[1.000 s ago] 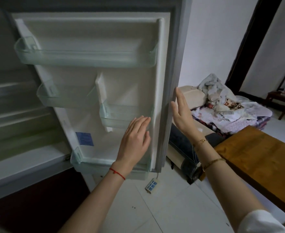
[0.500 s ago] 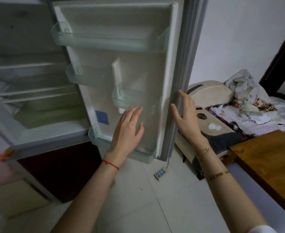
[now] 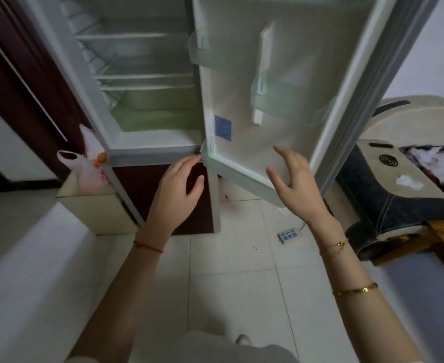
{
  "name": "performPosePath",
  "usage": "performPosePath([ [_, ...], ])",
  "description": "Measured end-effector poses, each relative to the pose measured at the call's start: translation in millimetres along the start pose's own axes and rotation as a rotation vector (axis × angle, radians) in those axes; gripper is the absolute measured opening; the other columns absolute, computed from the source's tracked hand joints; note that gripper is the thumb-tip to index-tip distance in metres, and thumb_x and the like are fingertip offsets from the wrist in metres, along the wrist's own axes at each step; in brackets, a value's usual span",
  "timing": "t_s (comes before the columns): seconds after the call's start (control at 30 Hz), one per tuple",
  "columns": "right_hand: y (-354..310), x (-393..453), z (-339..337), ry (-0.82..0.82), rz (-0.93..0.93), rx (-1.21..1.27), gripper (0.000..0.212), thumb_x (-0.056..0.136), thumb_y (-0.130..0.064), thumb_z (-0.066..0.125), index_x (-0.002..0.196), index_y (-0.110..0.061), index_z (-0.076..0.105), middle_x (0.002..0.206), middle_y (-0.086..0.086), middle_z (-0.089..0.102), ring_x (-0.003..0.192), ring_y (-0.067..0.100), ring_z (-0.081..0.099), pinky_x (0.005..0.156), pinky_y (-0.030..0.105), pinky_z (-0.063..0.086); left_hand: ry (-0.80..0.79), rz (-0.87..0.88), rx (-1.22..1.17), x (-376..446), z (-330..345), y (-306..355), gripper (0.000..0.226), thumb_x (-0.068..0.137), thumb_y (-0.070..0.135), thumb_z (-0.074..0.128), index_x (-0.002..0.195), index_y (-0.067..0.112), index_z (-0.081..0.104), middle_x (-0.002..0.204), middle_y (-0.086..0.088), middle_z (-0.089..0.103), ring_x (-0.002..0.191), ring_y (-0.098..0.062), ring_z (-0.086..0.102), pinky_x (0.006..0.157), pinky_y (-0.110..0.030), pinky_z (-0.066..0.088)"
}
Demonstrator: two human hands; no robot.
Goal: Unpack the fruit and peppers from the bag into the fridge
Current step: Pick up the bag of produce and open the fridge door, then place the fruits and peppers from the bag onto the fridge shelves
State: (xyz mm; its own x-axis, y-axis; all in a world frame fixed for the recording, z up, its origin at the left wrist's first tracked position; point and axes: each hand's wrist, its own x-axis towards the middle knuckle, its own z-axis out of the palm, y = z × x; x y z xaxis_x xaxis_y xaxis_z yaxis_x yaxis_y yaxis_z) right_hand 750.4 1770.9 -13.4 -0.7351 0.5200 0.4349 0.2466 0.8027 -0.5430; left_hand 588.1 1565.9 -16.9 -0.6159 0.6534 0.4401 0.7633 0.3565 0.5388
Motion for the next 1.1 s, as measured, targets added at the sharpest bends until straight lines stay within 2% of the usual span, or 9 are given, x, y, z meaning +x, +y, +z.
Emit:
performPosePath([
  [0.1, -14, -8, 17, -0.051, -0.018, 0.023, 0.051, 0.099, -0.037, 0.05, 0.144, -0.016, 0.041, 0.141, 0.002, 0.049, 0.134, 0.016, 0.039, 0.111, 0.026, 0.028, 0.008, -0.081, 0.022, -27, -19, -22, 0.043, 0.095, 0.019, 0.056, 0.137, 0.011, 0.052, 0.139, -0.004, 0.054, 0.131, -0.015, 0.047, 0.112, -0.026, 0.032],
  [0.2, -27, -13, 35, -0.095, -0.044, 0.042, 0.049, 0.098, -0.035, 0.052, 0.142, -0.014, 0.044, 0.138, 0.003, 0.051, 0.131, 0.016, 0.041, 0.108, 0.022, 0.026, 0.013, -0.132, 0.042, -52, -36, -42, 0.043, 0.095, 0.02, 0.056, 0.136, 0.012, 0.051, 0.138, -0.003, 0.054, 0.13, -0.015, 0.048, 0.112, -0.031, 0.036],
  [0.33, -41, -17, 57, -0.156, -0.055, 0.073, 0.048, 0.097, -0.034, 0.054, 0.14, -0.014, 0.046, 0.134, 0.003, 0.054, 0.129, 0.017, 0.043, 0.109, 0.026, 0.032, 0.023, -0.253, 0.053, -78, -55, -56, 0.042, 0.097, 0.022, 0.053, 0.139, 0.016, 0.048, 0.14, -0.001, 0.052, 0.131, -0.013, 0.046, 0.108, -0.023, 0.031],
  [0.5, -52, -18, 79, -0.25, -0.056, 0.129, 0.049, 0.097, -0.036, 0.053, 0.141, -0.017, 0.046, 0.136, 0.001, 0.053, 0.13, 0.013, 0.041, 0.104, 0.015, 0.024, 0.087, -0.373, 0.072, -98, -67, -67, 0.041, 0.095, 0.02, 0.057, 0.135, 0.016, 0.052, 0.135, -0.002, 0.056, 0.124, -0.015, 0.051, 0.102, -0.02, 0.032],
  [0.57, -55, -14, 88, -0.284, -0.071, 0.149, 0.049, 0.098, -0.037, 0.052, 0.142, -0.018, 0.045, 0.137, 0.0, 0.052, 0.132, 0.013, 0.041, 0.106, 0.017, 0.026, 0.113, -0.406, 0.088, -104, -70, -70, 0.04, 0.094, 0.019, 0.058, 0.134, 0.016, 0.053, 0.133, -0.002, 0.058, 0.122, -0.014, 0.052, 0.101, -0.02, 0.032],
  [0.7, -63, -3, 107, -0.343, -0.094, 0.18, 0.05, 0.097, -0.041, 0.05, 0.142, -0.021, 0.044, 0.141, -0.003, 0.05, 0.136, 0.014, 0.038, 0.113, 0.031, 0.031, 0.149, -0.476, 0.08, -116, -76, -80, 0.04, 0.095, 0.02, 0.057, 0.135, 0.017, 0.052, 0.135, -0.001, 0.056, 0.124, -0.012, 0.05, 0.106, -0.025, 0.034],
  [0.83, -77, 13, 133, -0.399, -0.137, 0.204, 0.049, 0.098, -0.039, 0.051, 0.143, -0.02, 0.045, 0.14, -0.005, 0.05, 0.133, 0.009, 0.038, 0.11, 0.022, 0.029, 0.187, -0.527, 0.089, -121, -85, -97, 0.041, 0.095, 0.02, 0.057, 0.135, 0.016, 0.051, 0.137, -0.003, 0.056, 0.127, -0.016, 0.051, 0.108, -0.029, 0.037],
  [1.0, -101, 42, 181, -0.473, -0.18, 0.215, 0.048, 0.098, -0.037, 0.052, 0.142, -0.019, 0.047, 0.138, -0.002, 0.052, 0.132, 0.011, 0.04, 0.108, 0.018, 0.025, 0.26, -0.546, 0.141, -118, -98, -134, 0.038, 0.094, 0.015, 0.059, 0.131, 0.007, 0.055, 0.13, -0.01, 0.061, 0.121, -0.023, 0.057, 0.106, -0.04, 0.045],
  [1.1, -119, 63, 220, -0.53, -0.192, 0.234, 0.049, 0.097, -0.038, 0.051, 0.142, -0.02, 0.046, 0.14, -0.003, 0.051, 0.134, 0.012, 0.039, 0.109, 0.022, 0.026, 0.271, -0.6, 0.15, -111, -110, -168, 0.038, 0.094, 0.016, 0.059, 0.131, 0.006, 0.054, 0.13, -0.01, 0.06, 0.12, -0.024, 0.057, 0.105, -0.042, 0.046],
])
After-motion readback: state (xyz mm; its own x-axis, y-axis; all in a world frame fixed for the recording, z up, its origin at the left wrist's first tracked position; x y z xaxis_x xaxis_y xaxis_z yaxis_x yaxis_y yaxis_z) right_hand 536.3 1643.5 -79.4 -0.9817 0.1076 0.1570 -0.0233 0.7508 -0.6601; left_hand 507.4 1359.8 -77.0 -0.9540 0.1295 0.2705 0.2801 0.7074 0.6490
